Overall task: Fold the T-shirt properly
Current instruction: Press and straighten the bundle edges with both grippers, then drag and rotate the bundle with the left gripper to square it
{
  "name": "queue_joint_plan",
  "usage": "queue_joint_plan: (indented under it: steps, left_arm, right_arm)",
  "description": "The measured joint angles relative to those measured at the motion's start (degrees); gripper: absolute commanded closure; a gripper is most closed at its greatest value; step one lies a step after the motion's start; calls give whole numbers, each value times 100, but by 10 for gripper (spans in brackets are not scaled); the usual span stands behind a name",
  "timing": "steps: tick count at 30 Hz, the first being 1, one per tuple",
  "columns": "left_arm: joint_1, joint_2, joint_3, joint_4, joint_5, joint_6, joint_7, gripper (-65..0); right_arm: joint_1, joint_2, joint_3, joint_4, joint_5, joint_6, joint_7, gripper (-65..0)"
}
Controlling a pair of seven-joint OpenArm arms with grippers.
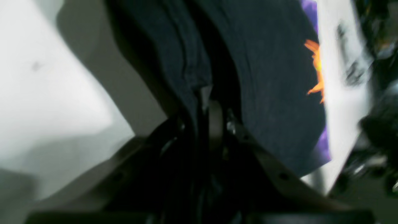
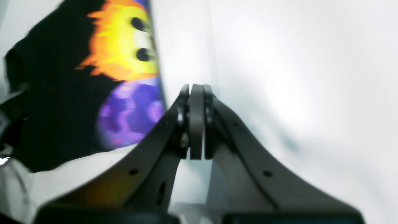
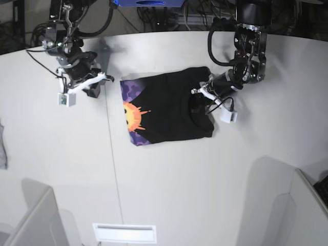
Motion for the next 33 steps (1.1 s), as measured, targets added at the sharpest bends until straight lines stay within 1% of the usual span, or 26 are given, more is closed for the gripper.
queue_joint_plan:
  steps: [2, 3, 5, 8, 10, 12, 13, 16, 19, 21, 22, 24, 26, 28, 32, 33]
  left_arm:
    - [-94, 7, 4, 122, 304, 7, 284, 0]
    - [-90, 13, 4, 181, 389, 2, 304, 0]
    - [-87, 26, 20, 387, 667, 13, 459, 0]
    - [-236, 33, 42, 660, 1252, 11, 979, 0]
    - [-391, 28, 42, 763, 1657, 9, 1252, 0]
    - [-588, -35, 184, 811, 1991, 17, 1445, 0]
    - [-669, -129, 319, 831, 2028, 17, 1499, 0]
    - [-901, -553, 984, 857, 1969, 48, 1513, 0]
    - [-1174, -892, 1735, 857, 1860, 66, 1541, 0]
    - [-1379, -1034, 2216, 859, 1843, 63, 1532, 0]
    - [-1493, -1082, 2461, 859, 1823, -35, 1532, 0]
    - [-1665, -1099, 2774, 859, 1794, -474, 1513, 0]
    - [-1810, -1132, 3047, 859, 1827, -848, 1368, 0]
    - [-1971, -1222, 3298, 857, 1805, -1062, 1248, 0]
    - [-2461, -1303, 3897, 817, 1847, -1283, 1246, 0]
    - [-2566, -1325, 4026, 820, 1845, -1410, 1207, 0]
  right_arm:
    - [-68, 0, 184, 0, -9, -2, 7, 0]
    - [-92, -4, 245, 0, -9, -2, 4, 0]
    - [-105, -146, 457, 0, -15, -2, 7, 0]
    - [-155, -361, 741, 0, 20, 4, 20, 0]
    - [-219, -437, 949, 0, -9, 225, -11, 0]
    - [-262, -577, 1198, 0, -24, 570, 28, 0]
    - [-275, -671, 1320, 0, -4, 682, 26, 0]
    - [-275, -966, 1718, 0, 2, 977, -17, 0]
    - [-293, -1038, 2015, 0, -15, 1147, -22, 0]
    - [-297, -1038, 2140, 0, -28, 1211, -20, 0]
    - [-310, -1036, 2175, 0, -26, 1215, -15, 0]
    - [-363, -1038, 2197, 0, -24, 1239, -2, 0]
    - [-404, -1043, 2194, 0, -24, 1250, -4, 0]
    - [-404, -1038, 2199, 0, -26, 1250, 0, 0]
    - [-404, -1049, 2201, 0, -24, 1250, 0, 0]
    - [-402, -1051, 2201, 0, -26, 1250, 2, 0]
